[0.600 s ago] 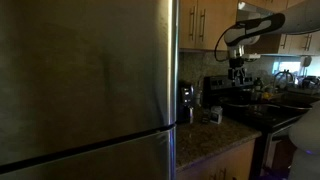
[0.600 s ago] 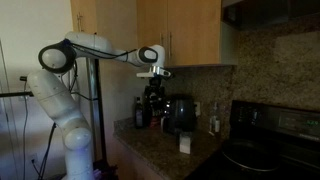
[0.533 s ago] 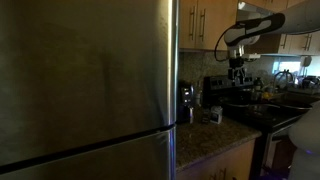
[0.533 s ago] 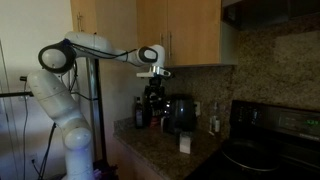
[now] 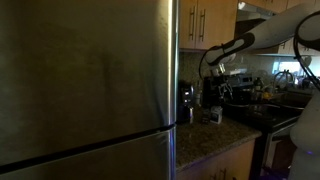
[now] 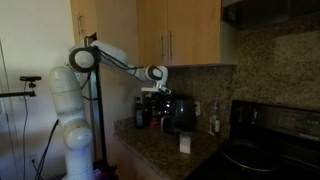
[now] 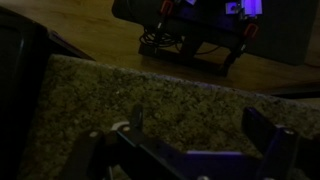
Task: Turn off the air fryer
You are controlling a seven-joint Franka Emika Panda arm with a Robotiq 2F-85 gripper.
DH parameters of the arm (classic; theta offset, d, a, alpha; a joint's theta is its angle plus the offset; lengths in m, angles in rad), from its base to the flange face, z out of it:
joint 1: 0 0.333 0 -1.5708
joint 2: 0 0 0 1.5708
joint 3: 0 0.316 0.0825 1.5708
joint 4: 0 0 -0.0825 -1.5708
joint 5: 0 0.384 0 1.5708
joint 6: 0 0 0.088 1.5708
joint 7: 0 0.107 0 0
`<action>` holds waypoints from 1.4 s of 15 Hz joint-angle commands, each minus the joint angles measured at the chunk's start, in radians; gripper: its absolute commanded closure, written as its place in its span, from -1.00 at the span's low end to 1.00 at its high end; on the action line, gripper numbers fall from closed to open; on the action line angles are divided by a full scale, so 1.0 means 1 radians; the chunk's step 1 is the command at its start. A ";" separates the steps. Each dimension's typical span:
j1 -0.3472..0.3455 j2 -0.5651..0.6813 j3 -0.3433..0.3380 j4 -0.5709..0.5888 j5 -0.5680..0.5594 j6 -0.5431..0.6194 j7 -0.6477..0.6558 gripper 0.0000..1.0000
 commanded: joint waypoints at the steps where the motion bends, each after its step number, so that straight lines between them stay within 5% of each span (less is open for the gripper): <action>1: 0.026 0.076 0.043 -0.042 0.072 0.198 0.052 -1.00; 7: 0.060 -0.091 0.092 -0.217 0.160 0.514 0.107 -1.00; 8: 0.057 -0.016 0.087 -0.140 0.156 0.437 0.090 -1.00; 11: 0.064 -0.079 0.092 -0.184 0.156 0.475 0.103 -1.00; 21: 0.152 -0.030 0.117 -0.350 0.313 1.296 0.007 -1.00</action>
